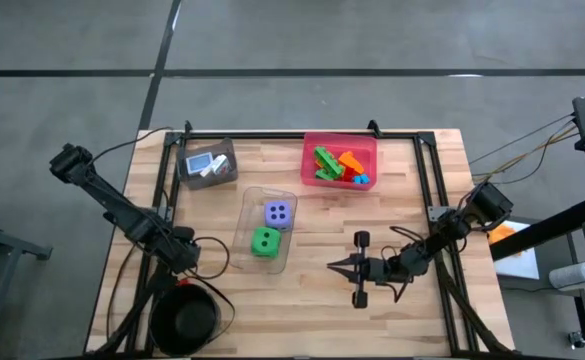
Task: Pick & Place Toys
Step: Put the red game piece into the pink bin
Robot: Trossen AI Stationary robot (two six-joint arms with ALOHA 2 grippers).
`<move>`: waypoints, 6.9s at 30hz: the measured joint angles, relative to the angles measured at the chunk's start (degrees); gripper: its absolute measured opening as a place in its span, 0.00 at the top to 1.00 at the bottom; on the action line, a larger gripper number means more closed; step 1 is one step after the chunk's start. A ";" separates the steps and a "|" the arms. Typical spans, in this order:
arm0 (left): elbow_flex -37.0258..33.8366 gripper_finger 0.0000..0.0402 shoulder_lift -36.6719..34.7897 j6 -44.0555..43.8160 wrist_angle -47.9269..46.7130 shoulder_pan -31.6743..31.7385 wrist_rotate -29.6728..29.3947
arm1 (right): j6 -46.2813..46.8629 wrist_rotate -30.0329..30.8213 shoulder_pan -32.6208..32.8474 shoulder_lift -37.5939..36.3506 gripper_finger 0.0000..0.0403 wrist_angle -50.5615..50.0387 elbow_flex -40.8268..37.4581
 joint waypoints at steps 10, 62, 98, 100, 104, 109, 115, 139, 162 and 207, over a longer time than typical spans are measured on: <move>-1.50 0.07 0.03 -0.09 -1.36 0.00 3.44 | 0.21 0.00 -0.01 0.00 0.96 -0.97 0.00; -6.28 0.07 0.07 -12.39 8.84 0.00 -10.16 | 12.92 19.12 -0.31 -0.02 0.96 -3.20 0.00; -6.75 0.07 0.02 -22.18 7.52 -4.83 -4.16 | 45.04 16.63 -0.38 -0.02 0.96 -21.60 -0.02; -7.18 0.07 0.02 -22.20 9.89 -5.59 -3.02 | 45.04 16.63 -0.38 -0.02 0.96 -21.60 -0.02; -9.16 0.07 1.14 -22.47 14.92 -7.13 -0.72 | 45.03 16.24 -0.38 -0.02 0.96 -21.61 -0.02; -10.60 0.07 5.26 -22.80 14.60 -7.32 -0.16 | 45.02 15.76 -0.38 -0.02 0.96 -22.04 -0.02; -10.00 0.07 8.40 -22.22 14.77 -7.32 -0.39 | 45.02 15.69 -0.38 -0.02 0.96 -22.65 -0.02; -8.16 0.78 8.61 -17.51 15.81 -7.21 -7.63 | 45.00 15.32 -0.40 -0.02 0.96 -23.37 -0.04; 4.46 0.78 8.52 -5.54 13.01 -6.88 -36.59 | 43.06 15.31 -0.39 -0.02 0.96 -23.38 -0.04; 7.13 0.78 32.13 25.20 98.82 27.07 -18.70 | 35.89 13.79 -0.73 0.02 0.96 -31.49 -0.09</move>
